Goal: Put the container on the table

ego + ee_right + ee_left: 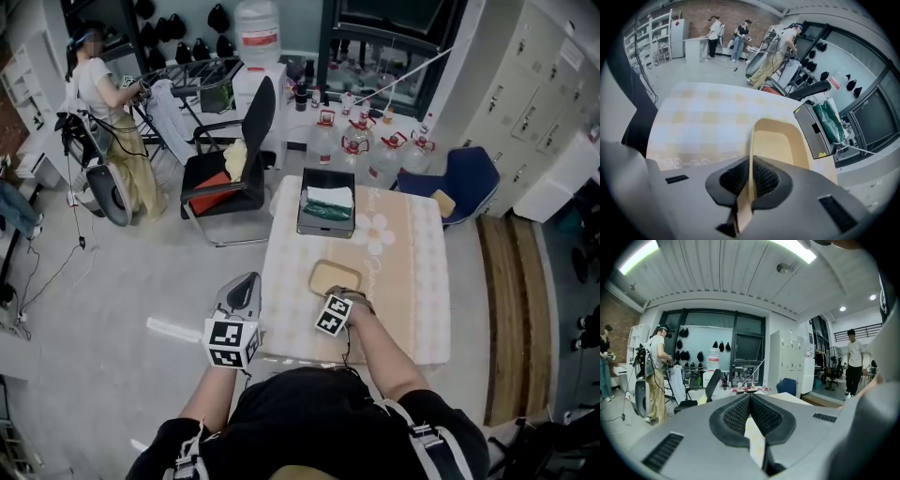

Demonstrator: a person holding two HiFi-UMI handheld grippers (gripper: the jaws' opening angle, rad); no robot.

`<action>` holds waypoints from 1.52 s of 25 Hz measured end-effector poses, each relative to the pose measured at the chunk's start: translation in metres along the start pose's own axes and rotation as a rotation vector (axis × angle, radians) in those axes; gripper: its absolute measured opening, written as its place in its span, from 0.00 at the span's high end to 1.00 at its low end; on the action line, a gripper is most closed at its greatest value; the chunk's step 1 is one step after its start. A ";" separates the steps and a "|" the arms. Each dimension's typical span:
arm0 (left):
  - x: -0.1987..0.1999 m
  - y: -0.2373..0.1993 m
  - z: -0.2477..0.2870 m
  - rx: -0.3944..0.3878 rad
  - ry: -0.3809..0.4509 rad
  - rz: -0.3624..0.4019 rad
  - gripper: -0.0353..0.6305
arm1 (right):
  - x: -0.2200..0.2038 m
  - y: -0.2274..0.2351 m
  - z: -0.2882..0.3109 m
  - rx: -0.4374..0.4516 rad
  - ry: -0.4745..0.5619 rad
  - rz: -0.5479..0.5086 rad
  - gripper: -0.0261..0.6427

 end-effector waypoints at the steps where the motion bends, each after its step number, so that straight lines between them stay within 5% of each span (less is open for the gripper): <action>1: -0.001 0.000 0.000 0.000 0.000 0.000 0.93 | -0.001 -0.001 0.001 0.001 0.001 0.009 0.92; 9: 0.000 0.008 -0.002 -0.013 0.006 0.002 0.93 | -0.011 0.000 -0.017 0.029 0.064 0.123 0.81; 14: 0.002 0.019 -0.002 -0.037 0.007 0.004 0.93 | -0.015 0.012 -0.066 -0.034 0.273 0.313 0.81; 20: 0.002 0.039 0.009 -0.103 0.007 0.013 0.93 | -0.016 0.037 -0.147 -0.286 0.664 0.582 0.81; 26: 0.004 0.061 0.020 -0.174 0.015 0.030 0.93 | -0.023 0.047 -0.230 -0.580 0.852 0.738 0.94; 33: 0.007 0.081 0.024 -0.229 0.014 0.046 0.93 | -0.031 0.028 -0.284 -0.845 0.866 0.822 0.94; 38: 0.008 0.089 0.028 -0.255 0.013 0.051 0.93 | -0.038 0.014 -0.283 -0.853 0.857 0.882 0.94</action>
Point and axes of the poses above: the fingertips, and each gripper's own axes: z forward along the fingers, y to its right, x out of its top, the point moved 10 cm from there along -z, backward along the fingers, and after that the axes turned 13 degrees about -z, right-handed, at the moved point
